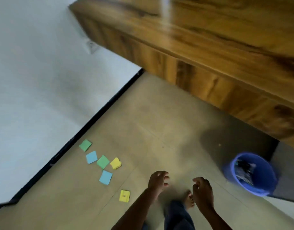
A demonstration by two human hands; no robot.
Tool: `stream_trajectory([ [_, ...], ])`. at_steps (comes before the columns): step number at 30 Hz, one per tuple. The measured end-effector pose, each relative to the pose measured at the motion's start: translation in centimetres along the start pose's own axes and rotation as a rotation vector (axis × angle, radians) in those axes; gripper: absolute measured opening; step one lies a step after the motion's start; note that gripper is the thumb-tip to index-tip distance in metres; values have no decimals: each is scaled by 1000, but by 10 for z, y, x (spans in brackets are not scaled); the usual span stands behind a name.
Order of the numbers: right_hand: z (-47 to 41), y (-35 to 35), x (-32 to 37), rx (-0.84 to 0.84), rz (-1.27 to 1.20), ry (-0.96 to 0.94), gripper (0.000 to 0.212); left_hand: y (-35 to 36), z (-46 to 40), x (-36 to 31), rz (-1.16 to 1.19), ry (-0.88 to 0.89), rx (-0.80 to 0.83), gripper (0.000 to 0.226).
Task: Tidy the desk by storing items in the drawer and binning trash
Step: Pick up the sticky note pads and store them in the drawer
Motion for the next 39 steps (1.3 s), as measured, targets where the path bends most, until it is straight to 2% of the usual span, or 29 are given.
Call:
stream_trajectory([
  [8, 79, 95, 79, 78, 69, -134, 25, -169, 35, 117, 315, -50, -197, 14],
  [11, 104, 135, 88, 121, 139, -137, 22, -216, 48, 154, 346, -58, -256, 14],
  [14, 124, 168, 96, 155, 197, -182, 10, -247, 47, 185, 330, -91, -324, 15],
  [17, 133, 189, 106, 205, 196, -213, 12, -260, 40, 196, 283, -92, -338, 21],
  [21, 128, 213, 116, 280, 264, -193, 18, -258, 26, 186, 268, -98, -221, 18],
  [27, 91, 256, 147, 382, 306, -61, 24, -269, -24, 136, 227, -104, -223, 9],
  [30, 62, 295, 160, 349, 252, -163, 34, -285, -79, 113, 153, -73, -180, 10],
  [32, 58, 307, 168, 407, 275, -204, 42, -299, -95, 93, 122, -22, -215, 10],
  [35, 37, 341, 171, 450, 373, -218, 30, -314, -146, 84, 147, 16, -228, 17],
  [38, 18, 371, 170, 491, 405, -249, 22, -322, -180, 89, 132, 39, -161, 10],
  [39, 11, 383, 171, 498, 414, -247, 21, -326, -193, 94, 99, 48, -147, 18],
])
Point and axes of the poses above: each hand's wrist, its own z-axis away from the middle knuckle, its own y-axis out of the palm, x = y × z, the point moved 4 cm from there along -z, towards the middle knuckle, and after that the axes turned 1 degree about -y, right-handed, at the moved point
